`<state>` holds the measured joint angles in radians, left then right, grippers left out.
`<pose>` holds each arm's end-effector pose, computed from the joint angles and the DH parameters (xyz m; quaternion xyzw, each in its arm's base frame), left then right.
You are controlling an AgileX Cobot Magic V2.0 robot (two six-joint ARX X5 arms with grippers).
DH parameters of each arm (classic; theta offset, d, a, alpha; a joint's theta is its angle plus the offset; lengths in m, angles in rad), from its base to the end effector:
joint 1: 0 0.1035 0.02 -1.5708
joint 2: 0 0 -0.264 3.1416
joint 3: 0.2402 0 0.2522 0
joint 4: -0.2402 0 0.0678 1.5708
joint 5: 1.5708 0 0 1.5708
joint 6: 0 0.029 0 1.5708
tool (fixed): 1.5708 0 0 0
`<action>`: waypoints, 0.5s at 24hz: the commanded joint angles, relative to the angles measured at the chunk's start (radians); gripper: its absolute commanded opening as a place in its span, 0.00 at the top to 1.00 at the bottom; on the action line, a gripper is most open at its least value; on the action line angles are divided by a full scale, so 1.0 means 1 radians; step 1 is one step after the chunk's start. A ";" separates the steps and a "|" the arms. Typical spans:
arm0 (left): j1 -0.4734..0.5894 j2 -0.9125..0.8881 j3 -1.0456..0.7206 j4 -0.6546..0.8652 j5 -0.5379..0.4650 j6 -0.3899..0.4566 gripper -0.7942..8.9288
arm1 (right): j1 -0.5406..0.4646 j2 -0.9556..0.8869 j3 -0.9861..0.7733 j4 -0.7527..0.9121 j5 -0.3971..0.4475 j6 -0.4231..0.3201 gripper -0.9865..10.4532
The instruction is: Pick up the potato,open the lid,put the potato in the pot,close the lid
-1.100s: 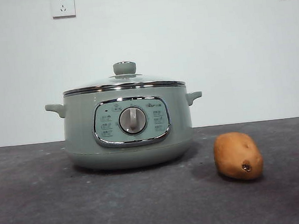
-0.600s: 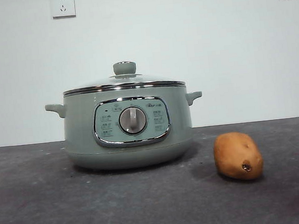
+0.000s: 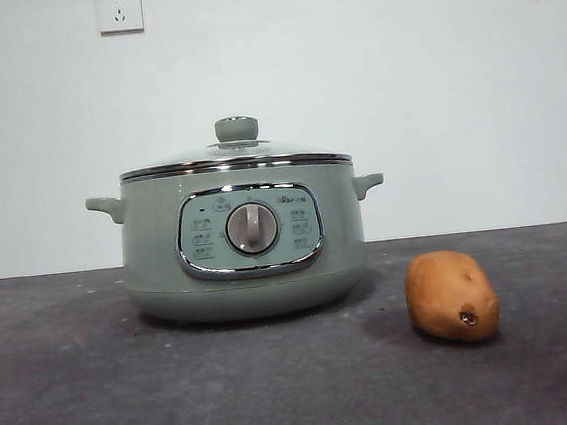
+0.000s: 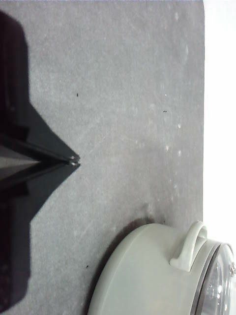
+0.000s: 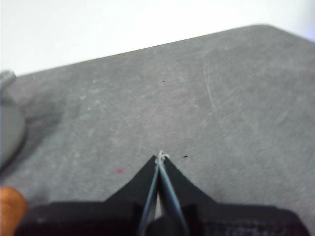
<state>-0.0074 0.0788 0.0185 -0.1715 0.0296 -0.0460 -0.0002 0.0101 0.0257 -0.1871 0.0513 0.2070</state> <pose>0.0991 -0.0016 0.1472 -0.0241 0.1160 -0.0157 0.9928 0.0953 -0.0015 0.1535 0.1007 0.0825 -0.0344 0.9909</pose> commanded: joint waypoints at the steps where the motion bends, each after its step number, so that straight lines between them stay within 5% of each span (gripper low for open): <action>1: 0.000 0.000 0.009 0.000 0.005 -0.007 0.92 | 0.001 -0.001 -0.004 -0.007 -0.023 0.172 0.92; 5: 0.000 0.000 0.058 -0.032 0.005 -0.006 0.92 | 0.001 0.000 0.039 -0.068 -0.046 0.237 0.92; 12: -0.001 0.027 0.184 -0.102 0.010 -0.064 0.92 | 0.001 0.021 0.177 -0.161 -0.053 0.241 0.92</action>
<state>-0.0074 0.1043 0.1959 -0.2714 0.0376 -0.0689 -0.0002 0.0269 0.1894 -0.3496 -0.0006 0.4343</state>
